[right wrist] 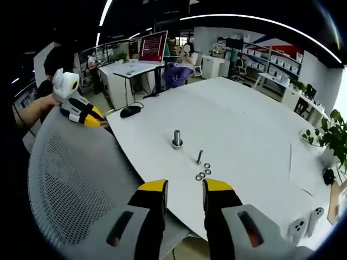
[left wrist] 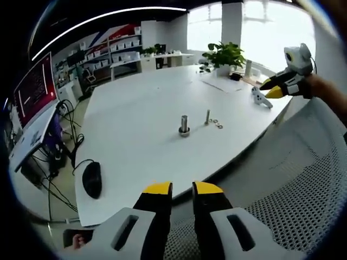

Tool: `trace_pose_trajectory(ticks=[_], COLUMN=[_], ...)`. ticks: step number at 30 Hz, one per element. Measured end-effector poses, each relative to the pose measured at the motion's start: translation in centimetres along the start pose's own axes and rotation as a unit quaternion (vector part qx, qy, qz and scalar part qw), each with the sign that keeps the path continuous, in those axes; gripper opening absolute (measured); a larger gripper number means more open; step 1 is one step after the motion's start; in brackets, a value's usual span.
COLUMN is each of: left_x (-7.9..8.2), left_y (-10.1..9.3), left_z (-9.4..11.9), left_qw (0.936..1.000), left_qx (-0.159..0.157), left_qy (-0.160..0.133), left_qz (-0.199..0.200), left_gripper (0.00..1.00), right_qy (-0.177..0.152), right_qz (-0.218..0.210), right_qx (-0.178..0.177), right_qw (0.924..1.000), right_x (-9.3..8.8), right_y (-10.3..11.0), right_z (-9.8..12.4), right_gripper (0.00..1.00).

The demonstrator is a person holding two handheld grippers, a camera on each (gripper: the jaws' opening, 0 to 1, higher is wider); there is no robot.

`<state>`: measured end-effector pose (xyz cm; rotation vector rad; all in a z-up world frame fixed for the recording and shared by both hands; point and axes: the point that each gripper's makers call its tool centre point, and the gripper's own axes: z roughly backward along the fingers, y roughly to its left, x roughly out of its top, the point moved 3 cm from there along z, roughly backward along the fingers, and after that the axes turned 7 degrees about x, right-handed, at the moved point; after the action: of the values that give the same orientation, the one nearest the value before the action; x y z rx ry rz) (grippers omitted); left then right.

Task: Place the washer onto the threaded stud by aligning its center hole with the stud, sliding it down to the base, and recovering from edge contact or off-axis alignment until the washer reaches the visible bottom stop.

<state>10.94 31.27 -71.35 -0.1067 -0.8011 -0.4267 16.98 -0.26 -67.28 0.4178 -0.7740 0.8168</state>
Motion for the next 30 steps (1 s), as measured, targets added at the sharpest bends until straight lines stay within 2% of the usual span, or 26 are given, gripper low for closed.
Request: trace_pose_trajectory(ticks=[1, 6, 14, 18, 20, 25, 30], left_x=[0.1, 0.0, -0.2, -0.2, 0.0, -0.3, -0.3], left_y=[-0.2, -0.1, 1.1, 1.4, 1.2, 1.3, 1.4], left_z=[0.0, 0.0, -0.1, -0.1, -0.1, -0.1, 0.0], left_qw=[1.0, 1.0, 0.9991, 0.9986, 0.9989, 0.9986, 0.9984], left_qx=[-0.008, -0.004, 0.041, 0.051, 0.044, 0.051, 0.055], left_qy=[-0.004, 0.0, 0.012, 0.009, 0.002, 0.01, 0.011], left_qz=[-0.004, 0.001, 0.003, 0.002, -0.014, -0.001, 0.001], left_gripper=[0.13, 0.13, 0.13, 0.13, 0.13, 0.12, 0.12], right_qy=[0.0, 0.009, 0.055, 0.096, 0.102, 0.135, 0.16], right_qz=[0.002, 0.017, 0.039, 0.063, 0.058, 0.07, 0.068], right_qx=[0.005, 0.039, 0.098, 0.113, 0.123, 0.137, 0.131], right_qw=[1.0, 0.9991, 0.9929, 0.987, 0.9854, 0.9788, 0.9761], right_x=[0.1, -0.1, -1.9, -3.4, -3.8, -5.0, -5.7], right_y=[-0.2, -0.6, -0.8, -1.2, -1.3, -1.7, -3.2], right_z=[-0.2, -2.2, -6.0, -8.2, -9.2, -11.2, -12.8], right_gripper=[0.28, 0.28, 0.28, 0.27, 0.27, 0.26, 0.26])
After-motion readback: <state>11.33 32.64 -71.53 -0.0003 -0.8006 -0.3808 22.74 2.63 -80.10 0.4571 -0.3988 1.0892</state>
